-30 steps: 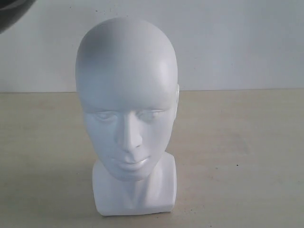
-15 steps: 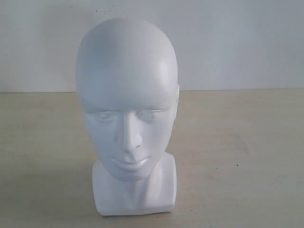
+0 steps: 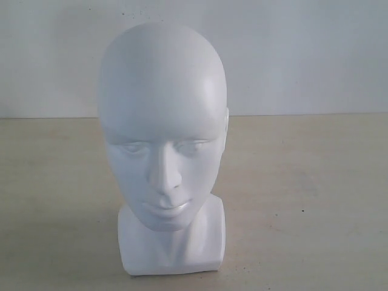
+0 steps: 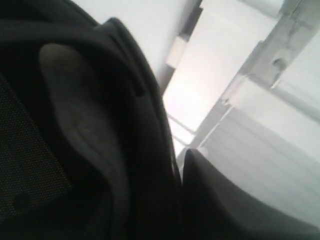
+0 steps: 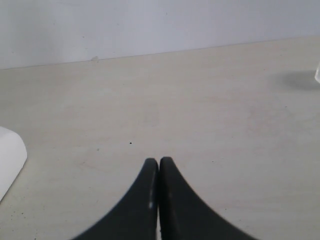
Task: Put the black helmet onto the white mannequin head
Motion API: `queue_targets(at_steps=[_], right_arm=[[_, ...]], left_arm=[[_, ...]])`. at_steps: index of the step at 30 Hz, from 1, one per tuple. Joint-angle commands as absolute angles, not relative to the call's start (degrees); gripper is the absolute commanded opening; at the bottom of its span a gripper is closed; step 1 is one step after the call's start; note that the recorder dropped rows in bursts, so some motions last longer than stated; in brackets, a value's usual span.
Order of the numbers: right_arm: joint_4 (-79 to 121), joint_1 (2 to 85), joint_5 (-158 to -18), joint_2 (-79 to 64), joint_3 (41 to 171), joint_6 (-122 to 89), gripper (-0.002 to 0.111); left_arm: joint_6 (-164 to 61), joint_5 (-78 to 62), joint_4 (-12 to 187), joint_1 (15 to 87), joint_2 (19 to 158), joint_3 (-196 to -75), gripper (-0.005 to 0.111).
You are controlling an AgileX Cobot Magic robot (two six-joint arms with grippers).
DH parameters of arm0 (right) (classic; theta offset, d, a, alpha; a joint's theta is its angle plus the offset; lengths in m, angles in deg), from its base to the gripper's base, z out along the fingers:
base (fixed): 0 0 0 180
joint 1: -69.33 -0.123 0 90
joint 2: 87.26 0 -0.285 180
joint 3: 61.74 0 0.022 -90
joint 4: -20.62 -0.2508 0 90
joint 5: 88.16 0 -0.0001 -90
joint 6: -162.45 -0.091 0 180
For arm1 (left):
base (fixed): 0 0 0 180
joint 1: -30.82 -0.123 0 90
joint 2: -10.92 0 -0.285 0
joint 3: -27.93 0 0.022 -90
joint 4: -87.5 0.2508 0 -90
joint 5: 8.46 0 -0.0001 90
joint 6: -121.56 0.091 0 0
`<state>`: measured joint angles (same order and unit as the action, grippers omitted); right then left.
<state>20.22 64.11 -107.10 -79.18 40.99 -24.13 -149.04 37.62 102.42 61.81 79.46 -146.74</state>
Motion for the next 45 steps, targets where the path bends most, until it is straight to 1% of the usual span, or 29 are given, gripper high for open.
queue_targets(at_steps=[1,3,8,12,18,29,41,45], right_arm=[[20.6,64.2,-106.9,-79.5,41.0,-24.0,0.0],[20.6,64.2,-106.9,-79.5,41.0,-24.0,0.0],[20.6,64.2,-106.9,-79.5,41.0,-24.0,0.0],[20.6,64.2,-106.9,-79.5,41.0,-24.0,0.0],[20.6,64.2,-106.9,-79.5,41.0,-24.0,0.0],[20.6,64.2,-106.9,-79.5,41.0,-24.0,0.0],[20.6,64.2,-106.9,-79.5,41.0,-24.0,0.0],[20.6,64.2,-106.9,-79.5,41.0,-24.0,0.0]], left_arm=[[-155.2,57.5,94.7,62.0,83.6,-148.2,0.004],[-158.7,61.5,92.4,61.7,85.7,-148.2,0.004],[-170.6,61.5,92.0,58.4,89.4,-146.2,0.004],[-174.1,61.5,91.9,54.4,88.7,-140.9,0.004],[-178.9,61.5,94.8,51.0,86.4,-136.3,0.004],[-178.1,61.5,96.6,51.3,87.2,-135.9,0.004],[-170.7,61.5,98.6,58.3,92.0,-136.4,0.004],[-167.4,61.5,98.8,60.9,94.4,-140.0,0.004]])
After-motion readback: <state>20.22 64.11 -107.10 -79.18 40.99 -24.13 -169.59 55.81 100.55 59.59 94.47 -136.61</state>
